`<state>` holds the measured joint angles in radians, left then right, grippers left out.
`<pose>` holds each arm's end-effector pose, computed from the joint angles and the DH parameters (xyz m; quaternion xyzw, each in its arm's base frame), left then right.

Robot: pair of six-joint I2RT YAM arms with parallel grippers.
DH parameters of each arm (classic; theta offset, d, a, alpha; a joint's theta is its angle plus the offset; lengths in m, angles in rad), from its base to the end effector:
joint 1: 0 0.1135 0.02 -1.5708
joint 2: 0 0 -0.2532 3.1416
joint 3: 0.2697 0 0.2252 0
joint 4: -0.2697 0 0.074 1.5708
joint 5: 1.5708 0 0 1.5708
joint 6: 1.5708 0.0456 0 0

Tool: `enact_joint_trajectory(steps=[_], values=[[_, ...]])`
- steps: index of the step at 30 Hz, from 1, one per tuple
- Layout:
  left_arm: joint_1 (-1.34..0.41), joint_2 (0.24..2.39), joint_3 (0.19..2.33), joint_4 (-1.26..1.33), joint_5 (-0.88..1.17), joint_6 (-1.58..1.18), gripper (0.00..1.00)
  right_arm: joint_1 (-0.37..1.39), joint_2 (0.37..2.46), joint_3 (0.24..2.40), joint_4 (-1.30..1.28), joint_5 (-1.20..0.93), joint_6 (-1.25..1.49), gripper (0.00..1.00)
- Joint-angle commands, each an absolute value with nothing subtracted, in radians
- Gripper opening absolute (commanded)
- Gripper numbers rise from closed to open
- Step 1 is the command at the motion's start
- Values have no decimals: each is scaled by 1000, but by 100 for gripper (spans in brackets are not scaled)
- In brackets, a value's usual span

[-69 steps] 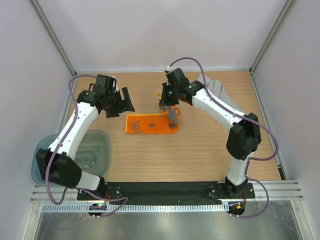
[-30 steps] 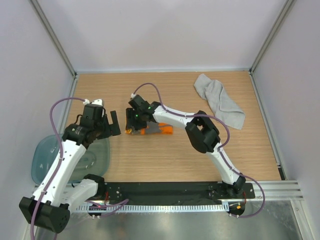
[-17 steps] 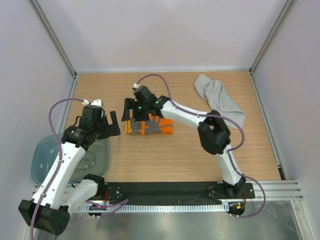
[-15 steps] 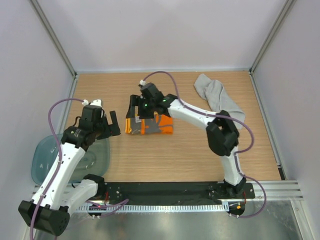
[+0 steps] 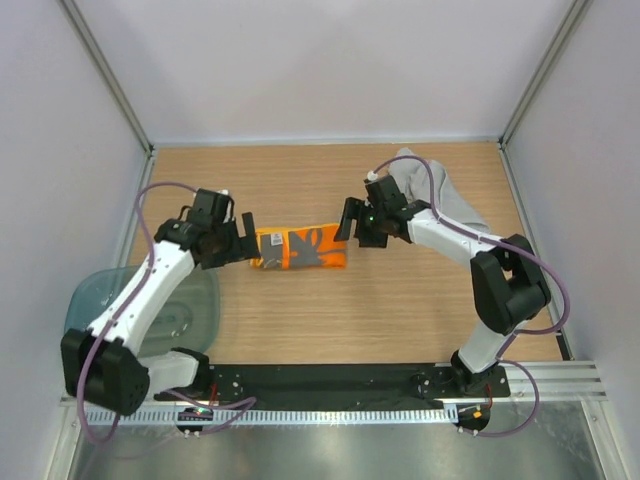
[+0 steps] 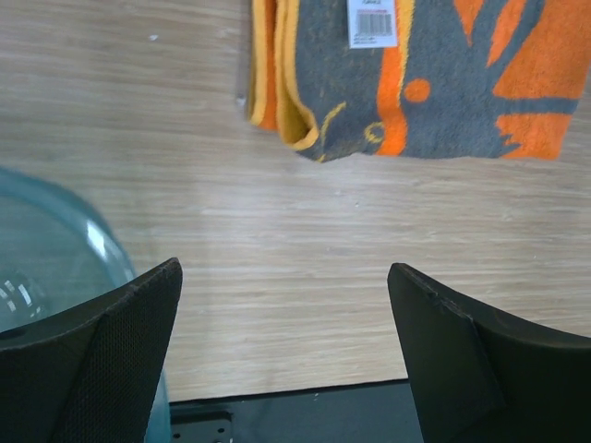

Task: Roll the towels
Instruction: Fold the towel

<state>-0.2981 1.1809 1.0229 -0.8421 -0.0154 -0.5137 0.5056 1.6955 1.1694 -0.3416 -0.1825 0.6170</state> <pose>0.2030 -0.0616 0.2722 -0.1054 0.9537 -0.1044 0.2615 0.2989 0.1749 0.2170 0.0207 0.9352 0.2550 0.2448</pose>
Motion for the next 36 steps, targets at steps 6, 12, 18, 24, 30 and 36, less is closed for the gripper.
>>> enact_joint_trajectory(steps=[6, 12, 18, 24, 30, 36], values=[[-334, 1452, 1198, -769, 69, -560, 91, 489, 1738, 1091, -318, -176, 555, 79], [-339, 1555, 1223, -739, 81, -577, 89, 485, 1790, 1074, -262, -253, 563, 75], [-347, 1618, 1198, -698, 103, -598, 85, 485, 1805, 1020, -186, -317, 581, 66], [-356, 1680, 1207, -698, 89, -610, 76, 488, 1827, 959, -94, -370, 623, 58], [-365, 1700, 1197, -696, 51, -627, 66, 494, 1839, 931, -66, -377, 627, 43], [-374, 1743, 1206, -692, 37, -624, 39, 505, 1856, 879, -32, -373, 630, 34]])
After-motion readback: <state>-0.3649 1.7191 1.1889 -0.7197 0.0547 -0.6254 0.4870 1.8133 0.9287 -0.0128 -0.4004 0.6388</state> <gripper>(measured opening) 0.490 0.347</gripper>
